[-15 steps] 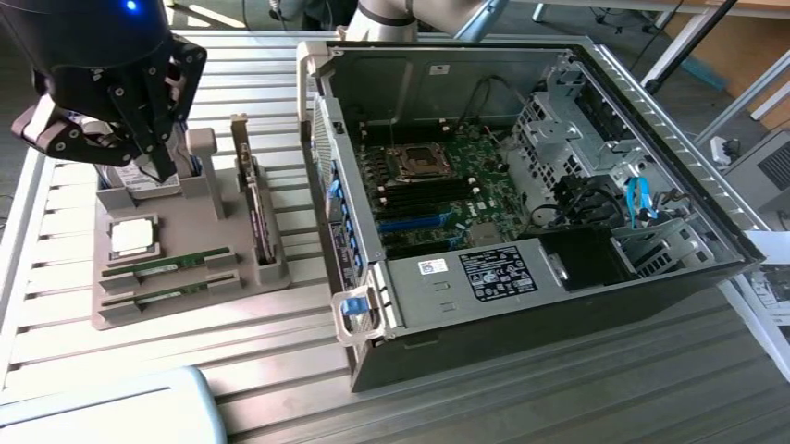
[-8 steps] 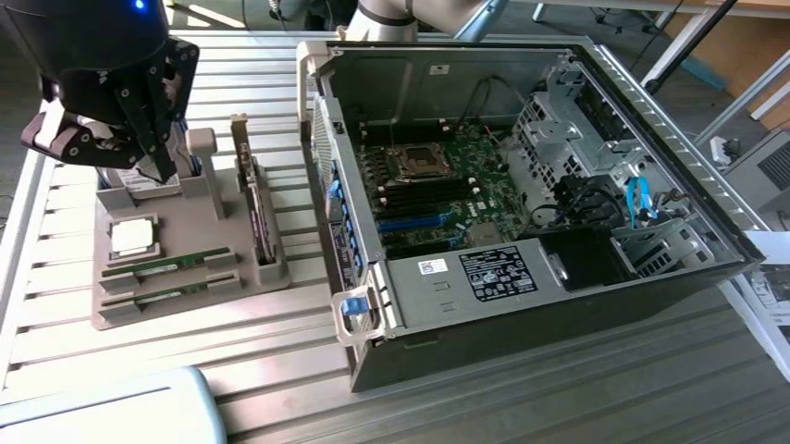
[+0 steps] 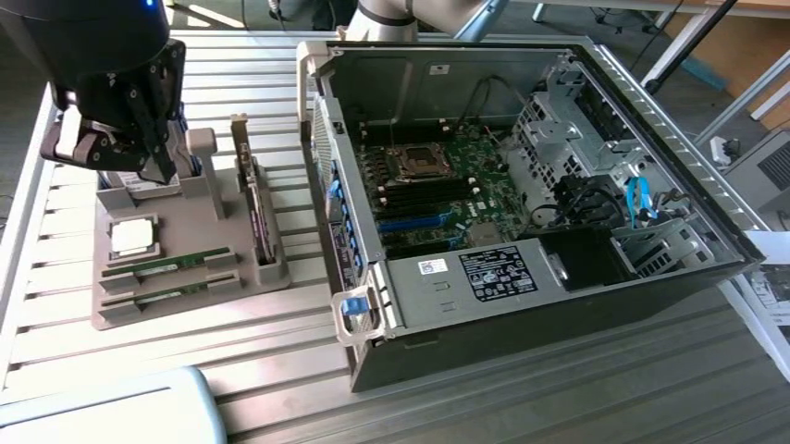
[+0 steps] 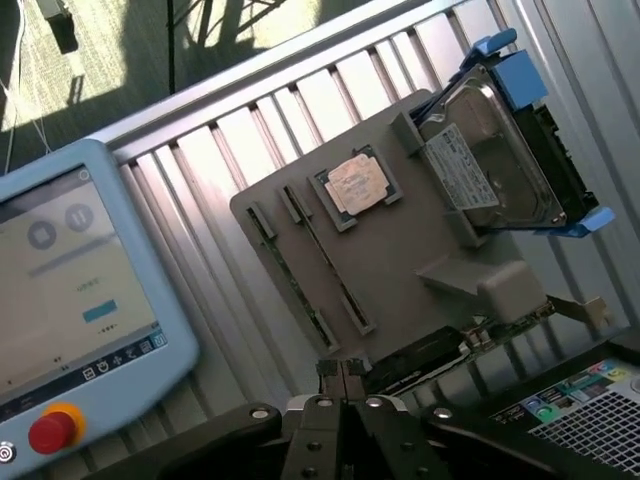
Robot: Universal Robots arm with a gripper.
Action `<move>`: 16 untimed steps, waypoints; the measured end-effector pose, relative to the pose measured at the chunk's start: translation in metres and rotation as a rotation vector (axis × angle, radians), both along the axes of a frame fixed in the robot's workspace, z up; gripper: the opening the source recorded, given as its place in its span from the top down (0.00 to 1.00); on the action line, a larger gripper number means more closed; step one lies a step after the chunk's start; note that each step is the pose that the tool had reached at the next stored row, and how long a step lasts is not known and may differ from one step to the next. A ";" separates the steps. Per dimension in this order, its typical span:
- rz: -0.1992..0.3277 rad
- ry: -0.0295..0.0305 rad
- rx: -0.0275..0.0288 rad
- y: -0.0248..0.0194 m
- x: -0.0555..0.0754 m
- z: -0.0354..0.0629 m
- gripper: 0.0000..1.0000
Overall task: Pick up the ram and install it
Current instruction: 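Pick up the ram and move it above insertion slot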
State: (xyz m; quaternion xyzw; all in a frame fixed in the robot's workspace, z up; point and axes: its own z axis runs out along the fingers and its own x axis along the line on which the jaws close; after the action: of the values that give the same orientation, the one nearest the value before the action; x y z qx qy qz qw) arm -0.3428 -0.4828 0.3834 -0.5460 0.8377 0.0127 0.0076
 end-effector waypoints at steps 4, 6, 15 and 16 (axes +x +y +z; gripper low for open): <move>0.071 0.0000 0.0000 0.0000 0.000 -0.0007 0.90; 0.117 0.0000 0.0000 0.0000 0.000 -0.0012 0.90; 0.293 0.0000 0.0000 0.0000 0.000 -0.0030 0.90; 0.310 0.0000 0.0000 0.0000 0.000 -0.0032 0.90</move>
State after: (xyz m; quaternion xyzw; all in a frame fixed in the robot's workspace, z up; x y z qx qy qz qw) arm -0.3428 -0.4828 0.3803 -0.6687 0.7434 0.0138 0.0056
